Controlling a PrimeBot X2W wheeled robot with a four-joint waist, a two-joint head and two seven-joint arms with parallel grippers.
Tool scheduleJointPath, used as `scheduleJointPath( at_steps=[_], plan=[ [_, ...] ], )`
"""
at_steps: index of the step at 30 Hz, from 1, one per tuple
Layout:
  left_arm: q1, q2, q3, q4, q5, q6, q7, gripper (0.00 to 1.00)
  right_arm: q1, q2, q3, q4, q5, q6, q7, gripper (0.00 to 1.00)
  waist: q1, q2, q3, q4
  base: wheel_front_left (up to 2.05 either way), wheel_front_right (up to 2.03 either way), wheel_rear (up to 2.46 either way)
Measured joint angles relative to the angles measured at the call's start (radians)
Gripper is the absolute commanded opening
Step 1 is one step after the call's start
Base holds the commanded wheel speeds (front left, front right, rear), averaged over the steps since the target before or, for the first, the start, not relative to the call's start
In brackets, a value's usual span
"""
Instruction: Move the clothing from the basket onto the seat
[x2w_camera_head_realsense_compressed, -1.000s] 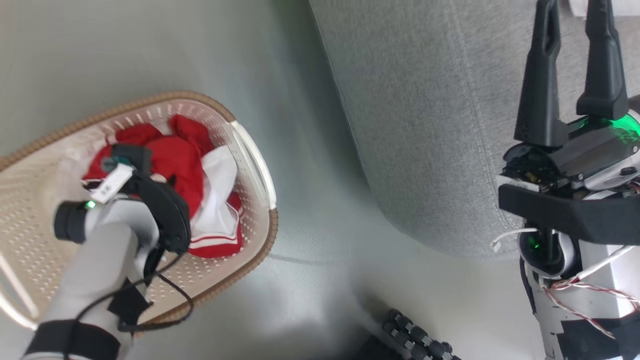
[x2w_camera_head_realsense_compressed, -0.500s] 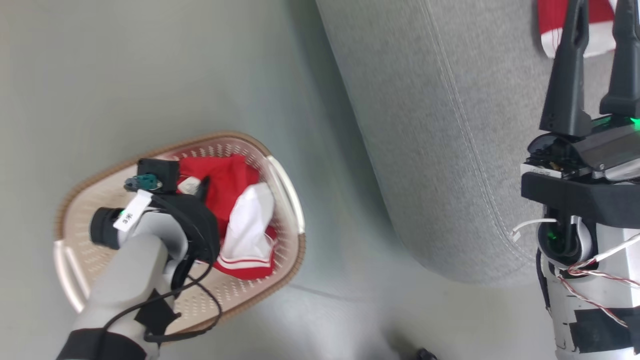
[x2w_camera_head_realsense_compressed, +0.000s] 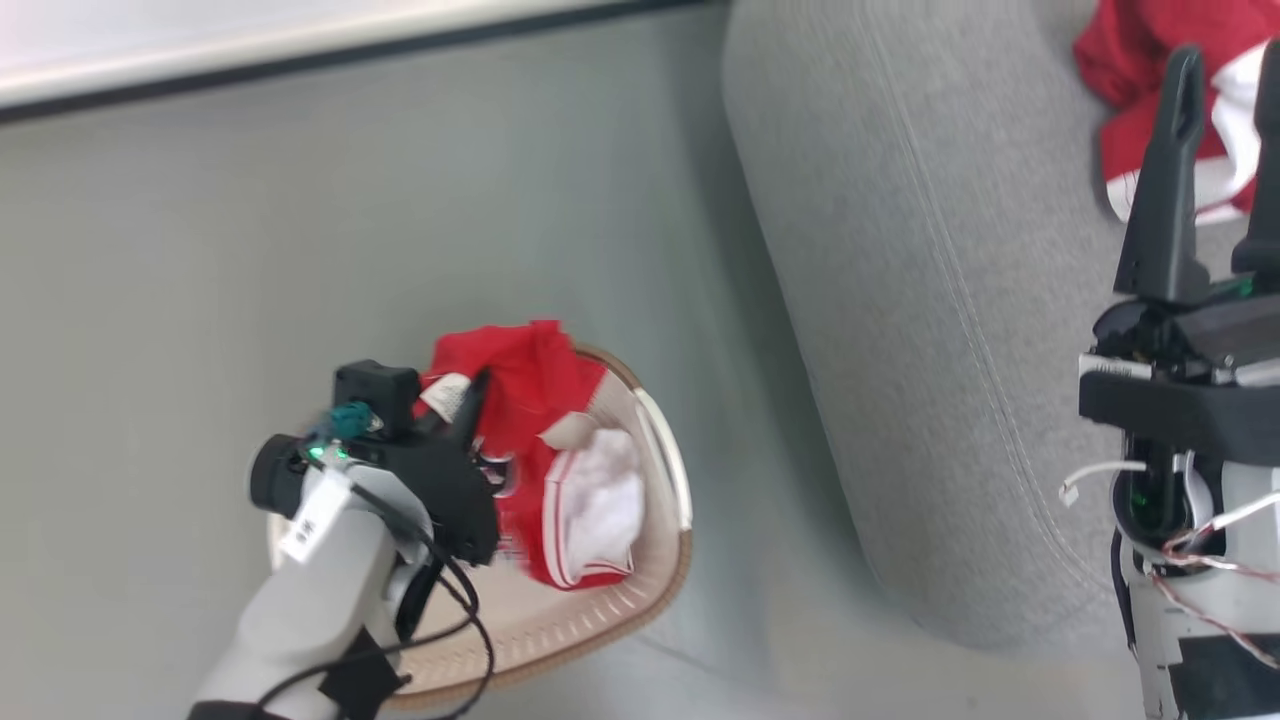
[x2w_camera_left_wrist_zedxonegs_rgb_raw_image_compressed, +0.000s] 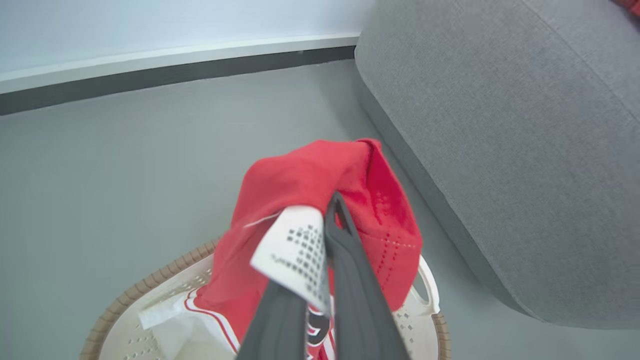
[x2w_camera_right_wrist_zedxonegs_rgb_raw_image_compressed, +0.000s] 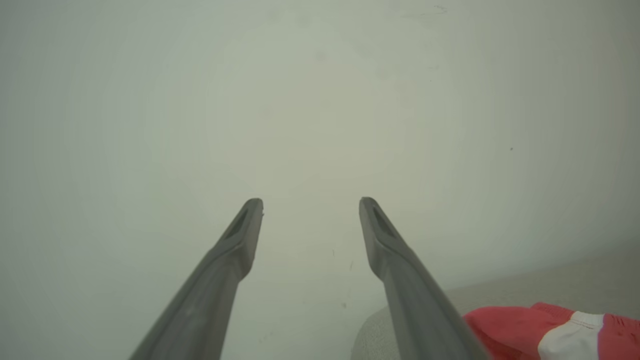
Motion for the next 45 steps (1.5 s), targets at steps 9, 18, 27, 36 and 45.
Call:
scheduleJointPath(
  at_steps=[9, 18, 27, 36, 45],
  plan=[
    [0.078, 0.007, -0.054, -0.142, -0.058, 0.000, -0.039, 0.00, 0.089, -0.014, -0.004, 0.032, 0.000, 0.005, 0.000, 1.00, 0.0000, 0.0000, -0.128, 0.070, 0.00, 0.00, 0.00],
    [0.119, 0.035, -0.083, -0.298, -0.107, 0.000, -0.055, 0.00, 0.188, -0.026, 0.004, 0.084, 0.019, 0.010, 0.000, 1.00, 0.0000, 0.0001, -0.261, 0.118, 0.00, 0.00, 0.00],
    [0.119, 0.055, -0.102, -0.436, -0.122, 0.000, -0.058, 0.00, 0.276, -0.030, 0.046, 0.103, 0.037, 0.013, 0.000, 1.00, 0.0000, 0.0000, -0.392, 0.147, 0.00, 0.00, 0.00],
    [0.118, 0.069, -0.081, -0.562, -0.123, -0.002, -0.059, 0.00, 0.358, -0.070, 0.146, 0.081, 0.089, 0.013, 0.000, 1.00, 0.0001, 0.0001, -0.475, 0.166, 0.00, 0.00, 0.00],
    [0.079, 0.073, -0.081, -0.620, -0.122, 0.007, -0.026, 0.00, 0.355, -0.101, 0.207, 0.088, 0.107, 0.013, 0.000, 1.00, 0.0002, 0.0002, -0.477, 0.167, 0.00, 0.00, 0.00]
  ],
)
